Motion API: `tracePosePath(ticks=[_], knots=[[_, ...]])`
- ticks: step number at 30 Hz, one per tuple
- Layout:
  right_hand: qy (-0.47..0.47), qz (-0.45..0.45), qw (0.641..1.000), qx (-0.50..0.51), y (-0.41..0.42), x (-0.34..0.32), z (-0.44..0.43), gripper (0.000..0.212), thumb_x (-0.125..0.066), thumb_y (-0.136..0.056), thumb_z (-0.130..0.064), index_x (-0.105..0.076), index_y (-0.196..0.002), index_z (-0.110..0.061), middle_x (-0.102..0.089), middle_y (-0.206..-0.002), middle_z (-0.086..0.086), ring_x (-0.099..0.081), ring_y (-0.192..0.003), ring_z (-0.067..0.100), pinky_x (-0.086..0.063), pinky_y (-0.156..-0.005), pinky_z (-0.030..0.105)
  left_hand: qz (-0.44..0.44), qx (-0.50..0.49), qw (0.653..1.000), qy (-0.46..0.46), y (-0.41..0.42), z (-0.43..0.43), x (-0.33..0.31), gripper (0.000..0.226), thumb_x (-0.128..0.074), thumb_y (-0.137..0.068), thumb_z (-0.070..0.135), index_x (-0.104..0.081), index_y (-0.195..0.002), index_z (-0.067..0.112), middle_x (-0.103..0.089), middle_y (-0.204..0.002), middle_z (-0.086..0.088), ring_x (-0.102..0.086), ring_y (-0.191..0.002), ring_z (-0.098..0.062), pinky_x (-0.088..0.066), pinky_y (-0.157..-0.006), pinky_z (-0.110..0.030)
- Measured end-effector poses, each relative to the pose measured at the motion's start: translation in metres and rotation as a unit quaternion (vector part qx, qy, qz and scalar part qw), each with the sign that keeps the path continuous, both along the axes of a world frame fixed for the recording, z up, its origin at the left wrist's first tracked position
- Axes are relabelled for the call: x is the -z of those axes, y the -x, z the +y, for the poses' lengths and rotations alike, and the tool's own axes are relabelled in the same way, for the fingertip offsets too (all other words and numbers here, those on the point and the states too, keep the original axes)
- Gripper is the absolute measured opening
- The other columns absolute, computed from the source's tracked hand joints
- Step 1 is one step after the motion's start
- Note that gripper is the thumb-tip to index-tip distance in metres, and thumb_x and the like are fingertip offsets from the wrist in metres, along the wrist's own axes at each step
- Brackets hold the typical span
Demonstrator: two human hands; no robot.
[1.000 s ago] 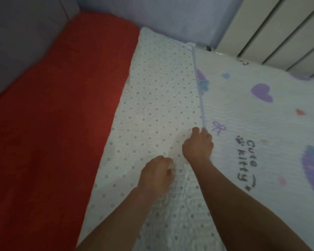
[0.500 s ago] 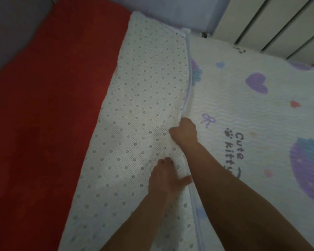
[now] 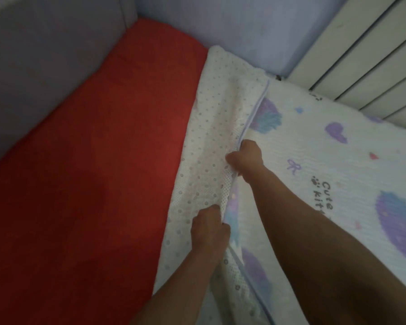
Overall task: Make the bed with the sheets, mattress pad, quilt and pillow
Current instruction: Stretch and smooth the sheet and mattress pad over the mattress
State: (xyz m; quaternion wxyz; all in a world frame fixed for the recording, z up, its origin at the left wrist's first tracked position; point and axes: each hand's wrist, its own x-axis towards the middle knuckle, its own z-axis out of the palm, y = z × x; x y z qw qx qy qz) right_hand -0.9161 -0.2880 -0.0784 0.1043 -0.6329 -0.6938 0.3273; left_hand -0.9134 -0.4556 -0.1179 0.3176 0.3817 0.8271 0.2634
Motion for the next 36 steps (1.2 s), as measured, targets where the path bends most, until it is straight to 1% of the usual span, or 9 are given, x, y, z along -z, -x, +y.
tracePosePath(ticks=[9,13,16,21,23,26,28,32,36], knots=[[-0.085,-0.024,0.994,-0.065,0.116,-0.035,-0.083,0.021,-0.061,-0.081,-0.011,-0.041,-0.074,-0.012,-0.048,-0.080,0.004,-0.053,-0.087,0.025,-0.045,-0.074,0.036,0.052,0.023,0.998,-0.026,0.124,-0.083,-0.014,0.018,-0.052,-0.086,0.011,-0.058,-0.102,0.005,-0.062,-0.110,-0.014,-0.058,-0.104,-0.029,-0.040,-0.081,-0.031],[-0.083,-0.064,0.985,-0.140,0.157,-0.026,-0.100,0.020,-0.060,-0.087,-0.013,-0.040,-0.084,-0.015,-0.057,-0.102,0.012,-0.053,-0.101,0.027,-0.034,-0.077,0.027,0.085,-0.004,0.994,-0.071,0.142,-0.107,-0.001,0.007,-0.042,-0.071,0.017,-0.046,-0.073,0.023,-0.059,-0.062,-0.002,-0.058,-0.057,-0.013,-0.038,-0.058,-0.020],[-0.079,-0.094,0.977,-0.173,0.165,-0.004,-0.103,0.022,-0.058,-0.087,-0.010,-0.038,-0.079,-0.016,-0.052,-0.095,0.008,-0.049,-0.089,0.020,-0.030,-0.071,0.024,0.053,0.076,0.995,-0.019,0.124,-0.120,0.039,0.025,-0.038,-0.058,0.031,-0.043,-0.081,0.022,-0.064,-0.059,0.003,-0.064,-0.053,-0.010,-0.045,-0.059,-0.017],[-0.066,-0.084,0.983,-0.146,0.146,0.025,-0.105,0.030,-0.056,-0.087,-0.009,-0.032,-0.071,-0.019,-0.047,-0.081,0.001,-0.044,-0.079,0.017,-0.028,-0.066,0.024,0.017,0.121,0.992,0.045,0.112,-0.123,0.063,0.018,-0.059,-0.037,0.028,-0.059,-0.053,0.018,-0.058,-0.050,-0.001,-0.060,-0.043,-0.014,-0.040,-0.038,-0.015],[-0.081,-0.081,0.985,-0.131,0.144,0.024,-0.100,0.024,-0.056,-0.088,-0.010,-0.036,-0.074,-0.015,-0.048,-0.084,0.005,-0.045,-0.079,0.018,-0.027,-0.064,0.024,0.041,0.089,0.995,0.018,0.119,-0.119,0.063,0.011,-0.060,-0.051,0.021,-0.063,-0.059,0.013,-0.062,-0.056,-0.004,-0.064,-0.050,-0.019,-0.045,-0.044,-0.017],[-0.099,-0.071,0.985,-0.122,0.155,0.017,-0.086,0.011,-0.056,-0.087,-0.009,-0.046,-0.085,-0.007,-0.049,-0.084,0.006,-0.045,-0.078,0.019,-0.026,-0.063,0.022,-0.001,0.056,0.998,0.042,0.142,-0.108,0.053,0.016,-0.060,-0.082,0.008,-0.064,-0.095,0.000,-0.066,-0.098,-0.019,-0.063,-0.096,-0.032,-0.047,-0.080,-0.032],[-0.105,-0.063,0.983,-0.134,0.165,0.013,-0.085,0.018,-0.057,-0.087,-0.007,-0.041,-0.078,-0.011,-0.046,-0.075,0.000,-0.043,-0.076,0.017,-0.021,-0.057,0.021,0.027,0.071,0.996,0.045,0.161,-0.107,0.048,0.017,-0.055,-0.086,0.012,-0.062,-0.098,0.002,-0.064,-0.102,-0.017,-0.061,-0.100,-0.033,-0.044,-0.082,-0.034],[-0.117,0.063,0.988,-0.073,0.211,-0.005,-0.086,0.019,-0.054,-0.088,-0.007,-0.039,-0.078,-0.012,-0.039,-0.068,-0.005,-0.044,-0.075,0.017,-0.030,-0.059,0.022,0.057,-0.024,0.998,-0.017,0.257,-0.104,0.029,0.008,-0.062,-0.080,0.005,-0.067,-0.084,0.000,-0.069,-0.082,-0.023,-0.066,-0.080,-0.037,-0.048,-0.065,-0.040],[-0.052,0.214,0.974,-0.059,0.282,-0.028,-0.072,0.012,-0.053,-0.085,-0.021,-0.047,-0.092,-0.013,-0.060,-0.092,0.012,-0.063,-0.085,0.031,-0.055,-0.076,0.049,0.207,-0.046,0.977,-0.020,0.385,-0.084,0.001,0.012,-0.062,-0.075,0.001,-0.058,-0.086,0.000,-0.063,-0.087,-0.030,-0.061,-0.084,-0.045,-0.048,-0.071,-0.044]])
